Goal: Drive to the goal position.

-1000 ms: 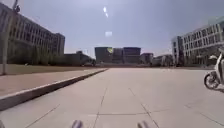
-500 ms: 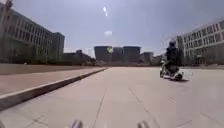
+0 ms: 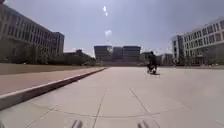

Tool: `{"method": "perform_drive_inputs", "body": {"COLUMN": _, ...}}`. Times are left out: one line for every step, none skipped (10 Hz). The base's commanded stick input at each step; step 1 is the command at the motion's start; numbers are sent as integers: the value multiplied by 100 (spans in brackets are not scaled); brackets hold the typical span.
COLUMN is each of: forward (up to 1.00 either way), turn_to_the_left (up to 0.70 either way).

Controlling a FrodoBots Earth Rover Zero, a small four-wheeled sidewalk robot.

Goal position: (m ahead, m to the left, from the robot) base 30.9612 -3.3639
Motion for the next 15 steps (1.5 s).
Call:
{"method": "perform_drive_inputs", "body": {"forward": 85, "turn_to_the_left": 0}}
{"method": "perform_drive_inputs", "body": {"forward": 85, "turn_to_the_left": 27}}
{"method": "perform_drive_inputs", "body": {"forward": 85, "turn_to_the_left": 34}}
{"method": "perform_drive_inputs", "body": {"forward": 85, "turn_to_the_left": 10}}
{"method": "perform_drive_inputs", "body": {"forward": 85, "turn_to_the_left": 1}}
{"method": "perform_drive_inputs", "body": {"forward": 85, "turn_to_the_left": 0}}
{"method": "perform_drive_inputs", "body": {"forward": 85, "turn_to_the_left": 22}}
{"method": "perform_drive_inputs", "body": {"forward": 85, "turn_to_the_left": 34}}
{"method": "perform_drive_inputs", "body": {"forward": 85, "turn_to_the_left": 14}}
{"method": "perform_drive_inputs", "body": {"forward": 85, "turn_to_the_left": 0}}
{"method": "perform_drive_inputs", "body": {"forward": 85, "turn_to_the_left": 0}}
{"method": "perform_drive_inputs", "body": {"forward": 85, "turn_to_the_left": 1}}
{"method": "perform_drive_inputs", "body": {"forward": 85, "turn_to_the_left": 33}}
{"method": "perform_drive_inputs", "body": {"forward": 85, "turn_to_the_left": 27}}
{"method": "perform_drive_inputs", "body": {"forward": 85, "turn_to_the_left": 0}}
